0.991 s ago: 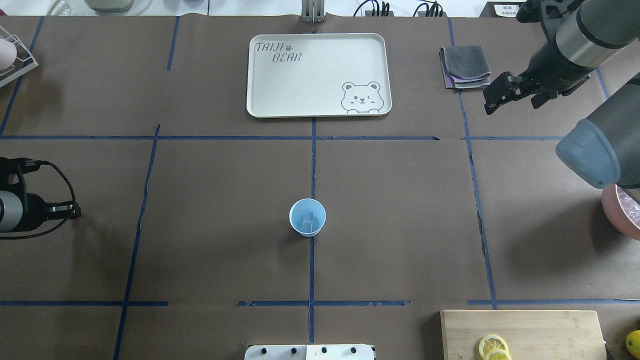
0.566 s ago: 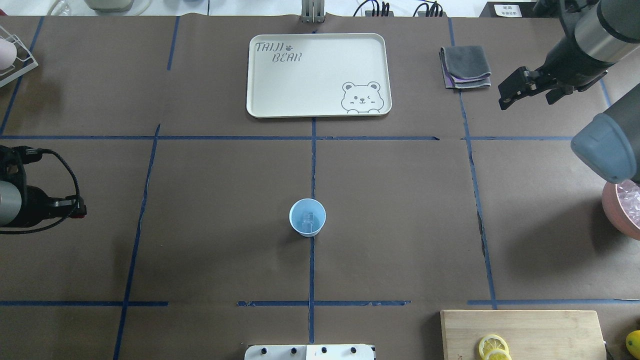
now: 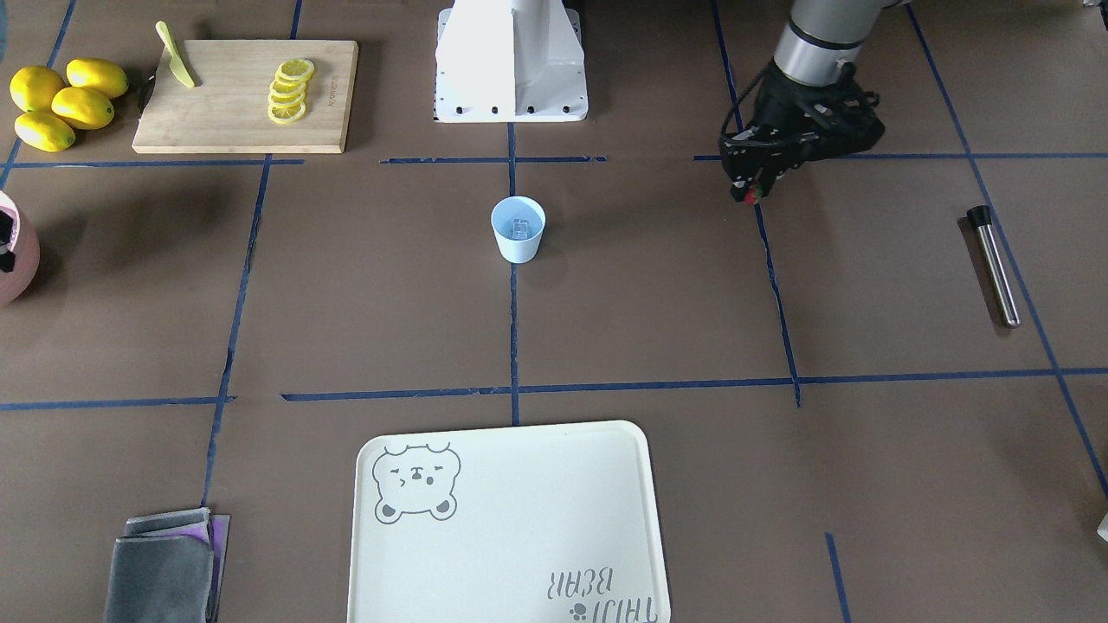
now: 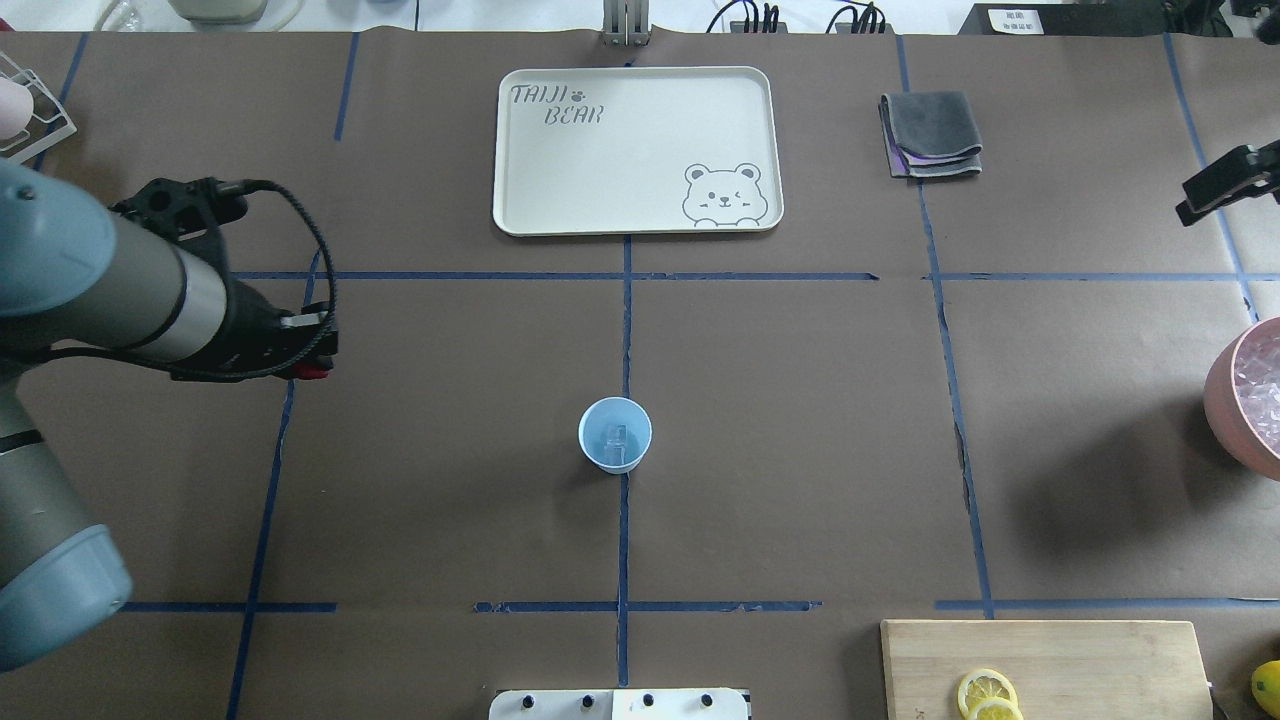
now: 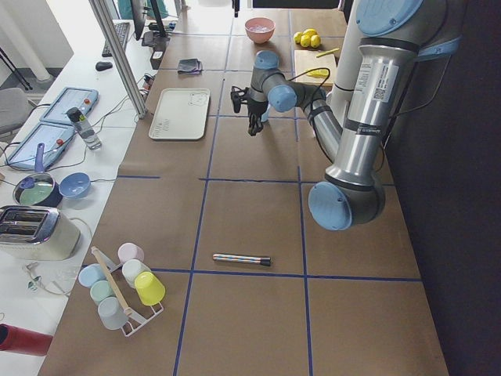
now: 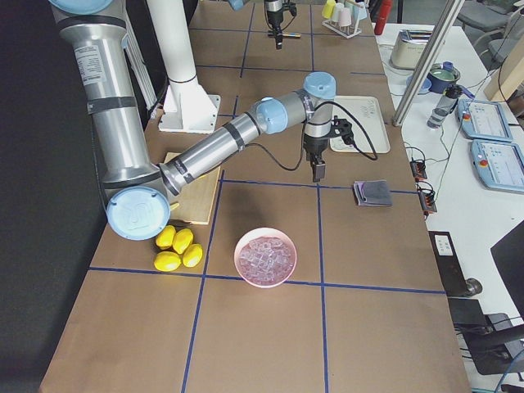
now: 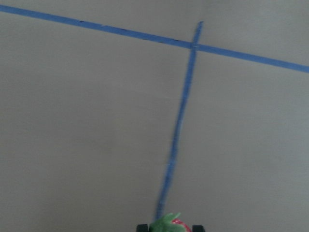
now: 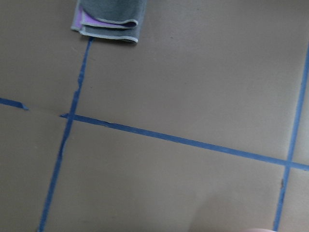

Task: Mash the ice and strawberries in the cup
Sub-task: 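Carry the strawberry with the left gripper over the blue cup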

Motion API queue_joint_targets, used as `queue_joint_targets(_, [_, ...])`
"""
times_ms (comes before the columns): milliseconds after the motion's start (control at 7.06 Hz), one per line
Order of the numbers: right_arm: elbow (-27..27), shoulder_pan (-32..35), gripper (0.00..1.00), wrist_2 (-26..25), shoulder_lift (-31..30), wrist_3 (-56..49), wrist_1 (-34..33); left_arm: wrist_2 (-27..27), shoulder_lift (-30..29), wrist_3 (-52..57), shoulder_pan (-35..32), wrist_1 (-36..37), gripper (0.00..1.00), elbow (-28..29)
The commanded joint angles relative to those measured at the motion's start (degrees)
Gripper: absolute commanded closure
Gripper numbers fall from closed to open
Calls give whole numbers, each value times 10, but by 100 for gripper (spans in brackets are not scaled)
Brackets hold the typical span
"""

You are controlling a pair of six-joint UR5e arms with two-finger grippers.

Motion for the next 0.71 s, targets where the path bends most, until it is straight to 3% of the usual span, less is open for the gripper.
queue_joint_targets(0, [-61,70,0,51,-70,-79,88,2,-131,-94,43,45,100,63])
queue_joint_targets(283, [-161,115,0,90,-82,-129,176,3,-184,-139,62,-20,100,157])
queue_joint_targets(566, [-175,127,0,114,-83,-128,175,28,-215,-168,87,-92,100,225])
